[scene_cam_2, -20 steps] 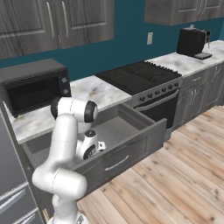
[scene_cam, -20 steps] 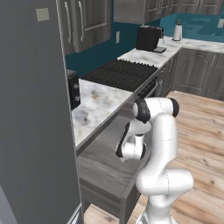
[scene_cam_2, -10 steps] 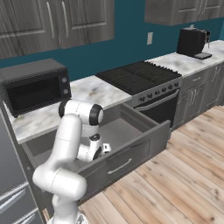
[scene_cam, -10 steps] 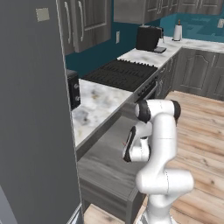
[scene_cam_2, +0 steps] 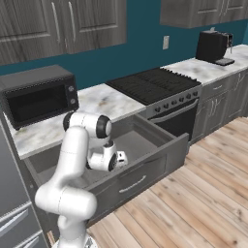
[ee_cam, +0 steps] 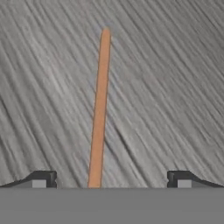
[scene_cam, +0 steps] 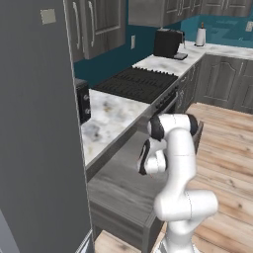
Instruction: Take a straw from the drawer in front and place it inside the glass cup on the dining counter.
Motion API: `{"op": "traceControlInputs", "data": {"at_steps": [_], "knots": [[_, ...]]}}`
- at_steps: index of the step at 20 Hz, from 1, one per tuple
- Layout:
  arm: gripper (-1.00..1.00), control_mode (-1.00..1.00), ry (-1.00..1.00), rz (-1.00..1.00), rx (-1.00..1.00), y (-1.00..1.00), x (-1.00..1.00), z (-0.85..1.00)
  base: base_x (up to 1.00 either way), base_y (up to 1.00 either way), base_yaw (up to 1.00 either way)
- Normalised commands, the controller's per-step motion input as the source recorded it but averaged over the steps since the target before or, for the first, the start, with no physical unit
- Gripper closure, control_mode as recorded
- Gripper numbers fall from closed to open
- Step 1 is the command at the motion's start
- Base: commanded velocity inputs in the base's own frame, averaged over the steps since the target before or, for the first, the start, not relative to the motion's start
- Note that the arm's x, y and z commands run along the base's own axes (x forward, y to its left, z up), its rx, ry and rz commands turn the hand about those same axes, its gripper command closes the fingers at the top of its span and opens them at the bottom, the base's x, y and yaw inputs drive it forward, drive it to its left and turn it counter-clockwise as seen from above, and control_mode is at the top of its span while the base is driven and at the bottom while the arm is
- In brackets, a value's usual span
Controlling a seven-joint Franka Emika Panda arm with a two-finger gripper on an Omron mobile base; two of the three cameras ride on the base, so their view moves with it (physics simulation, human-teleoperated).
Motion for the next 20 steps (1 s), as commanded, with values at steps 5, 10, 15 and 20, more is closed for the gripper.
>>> {"op": "traceControlInputs", "data": {"at_steps": [5,10,15,20], "knots": [[-1.00,-1.00,0.17,0.00,0.00,0.07,0.67,-0.40,0.00,0.00,0.00],[1.00,-1.00,0.18,0.00,0.00,0.00,0.28,-0.53,0.00,0.00,0.00],[1.00,-1.00,0.14,0.00,0.01,0.00,0.00,-0.48,0.00,0.00,0.00],[1.00,-1.00,0.01,0.00,0.00,0.00,-0.18,-0.16,0.00,0.00,0.00]]}}
